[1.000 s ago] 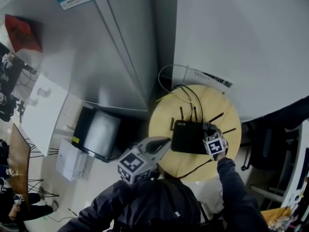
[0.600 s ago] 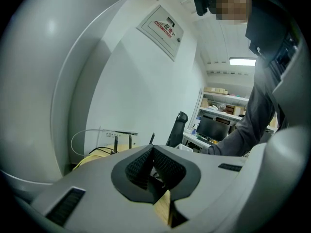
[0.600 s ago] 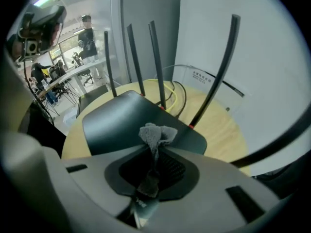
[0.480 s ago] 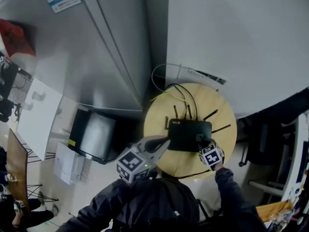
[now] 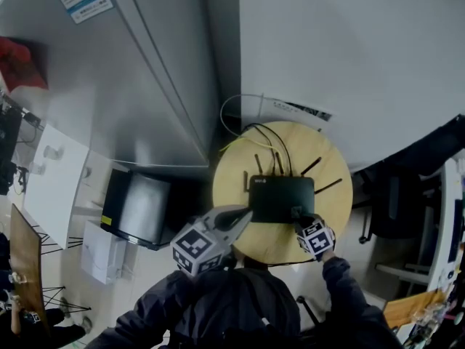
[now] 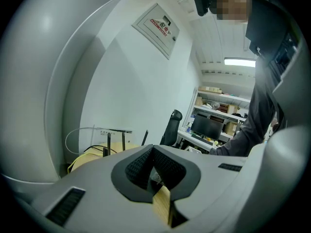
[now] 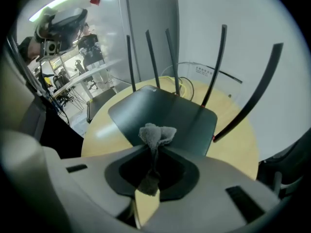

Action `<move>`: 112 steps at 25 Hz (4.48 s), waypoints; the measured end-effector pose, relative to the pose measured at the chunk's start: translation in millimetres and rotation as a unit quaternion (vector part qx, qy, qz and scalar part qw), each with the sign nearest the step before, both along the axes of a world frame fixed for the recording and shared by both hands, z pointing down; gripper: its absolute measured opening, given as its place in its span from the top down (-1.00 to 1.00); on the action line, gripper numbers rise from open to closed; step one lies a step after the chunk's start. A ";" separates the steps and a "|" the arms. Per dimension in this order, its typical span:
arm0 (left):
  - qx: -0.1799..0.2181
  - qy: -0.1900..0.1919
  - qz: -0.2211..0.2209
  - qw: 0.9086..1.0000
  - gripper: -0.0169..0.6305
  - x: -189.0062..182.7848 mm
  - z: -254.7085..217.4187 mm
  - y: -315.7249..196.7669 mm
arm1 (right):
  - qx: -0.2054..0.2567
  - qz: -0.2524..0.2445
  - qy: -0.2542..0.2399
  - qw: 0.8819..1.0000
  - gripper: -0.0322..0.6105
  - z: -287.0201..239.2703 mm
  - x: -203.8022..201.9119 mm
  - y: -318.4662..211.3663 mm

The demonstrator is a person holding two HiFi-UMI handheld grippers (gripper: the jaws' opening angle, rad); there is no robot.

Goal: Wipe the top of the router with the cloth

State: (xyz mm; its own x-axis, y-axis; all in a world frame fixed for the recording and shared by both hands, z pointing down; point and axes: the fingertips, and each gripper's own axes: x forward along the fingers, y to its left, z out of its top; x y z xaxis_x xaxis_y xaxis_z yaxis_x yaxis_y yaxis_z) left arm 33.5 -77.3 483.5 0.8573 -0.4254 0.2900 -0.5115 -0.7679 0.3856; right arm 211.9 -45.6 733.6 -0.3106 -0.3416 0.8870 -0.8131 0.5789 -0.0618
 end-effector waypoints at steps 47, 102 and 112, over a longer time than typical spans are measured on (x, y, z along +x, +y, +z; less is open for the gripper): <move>-0.001 -0.016 -0.011 1.000 0.97 18.9 -3.3 0.8 | 0.031 -0.016 0.059 0.998 0.68 26.1 118.8 -37.5; 0.068 0.023 0.051 0.996 0.97 37.0 -60.8 -7.0 | 0.231 0.029 -0.285 0.930 0.69 -277.5 -91.8 -42.1; 0.068 0.027 0.054 0.996 0.97 37.1 -60.2 -5.1 | 0.239 0.024 -0.283 0.929 0.69 -283.5 -97.5 -40.7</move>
